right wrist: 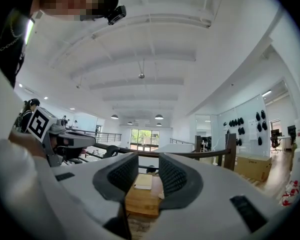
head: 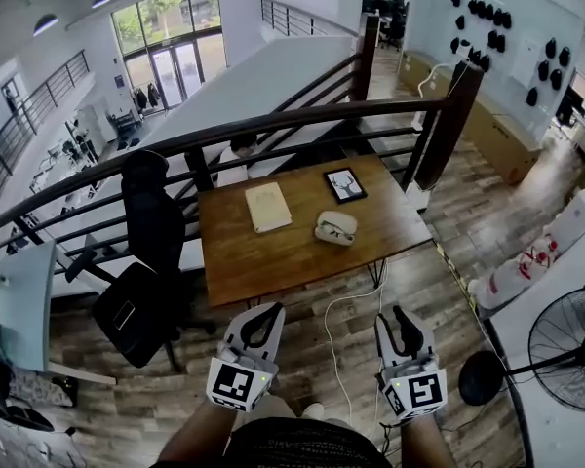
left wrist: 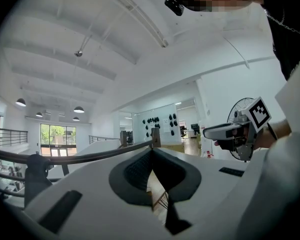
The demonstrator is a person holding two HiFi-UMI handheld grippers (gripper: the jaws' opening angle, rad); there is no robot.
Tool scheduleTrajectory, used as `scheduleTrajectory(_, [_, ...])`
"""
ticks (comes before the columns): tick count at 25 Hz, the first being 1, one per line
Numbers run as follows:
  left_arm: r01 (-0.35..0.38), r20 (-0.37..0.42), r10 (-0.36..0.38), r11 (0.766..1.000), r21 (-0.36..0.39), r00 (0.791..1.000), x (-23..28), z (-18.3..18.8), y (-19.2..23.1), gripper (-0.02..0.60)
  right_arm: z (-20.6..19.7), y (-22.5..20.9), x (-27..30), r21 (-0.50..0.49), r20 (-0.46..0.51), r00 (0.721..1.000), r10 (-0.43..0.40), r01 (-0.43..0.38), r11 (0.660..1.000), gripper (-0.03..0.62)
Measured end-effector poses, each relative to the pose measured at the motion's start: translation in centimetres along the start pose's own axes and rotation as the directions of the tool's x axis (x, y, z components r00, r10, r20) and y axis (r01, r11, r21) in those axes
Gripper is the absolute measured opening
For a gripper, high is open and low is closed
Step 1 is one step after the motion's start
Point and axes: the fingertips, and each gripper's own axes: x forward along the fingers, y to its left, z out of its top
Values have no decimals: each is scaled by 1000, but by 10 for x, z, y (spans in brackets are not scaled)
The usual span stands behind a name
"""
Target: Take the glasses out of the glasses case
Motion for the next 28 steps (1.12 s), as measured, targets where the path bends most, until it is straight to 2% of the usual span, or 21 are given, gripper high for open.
scheduleTrajectory(5, [-20, -20, 20, 1000, -2, 1000, 3, -10, 14, 26, -5, -1, 17, 1, -9, 1000, 18, -18, 1000, 132])
scheduleTrajectory(9, [-13, 2, 13, 1000, -9, 1000, 21, -9, 24, 26, -12, -6, 31, 5, -17, 1000, 16, -16, 1000, 133])
scheduleTrajectory(14, [26, -16, -26, 1000, -4, 1000, 51, -7, 36, 26, -12, -15, 52, 3, -19, 1000, -2, 3, 1000, 133])
scheduleTrajectory(28, [123, 0, -123, 992, 5, 992, 163, -7, 95, 26, -10, -64, 149, 31, -16, 998, -67, 67, 997, 133])
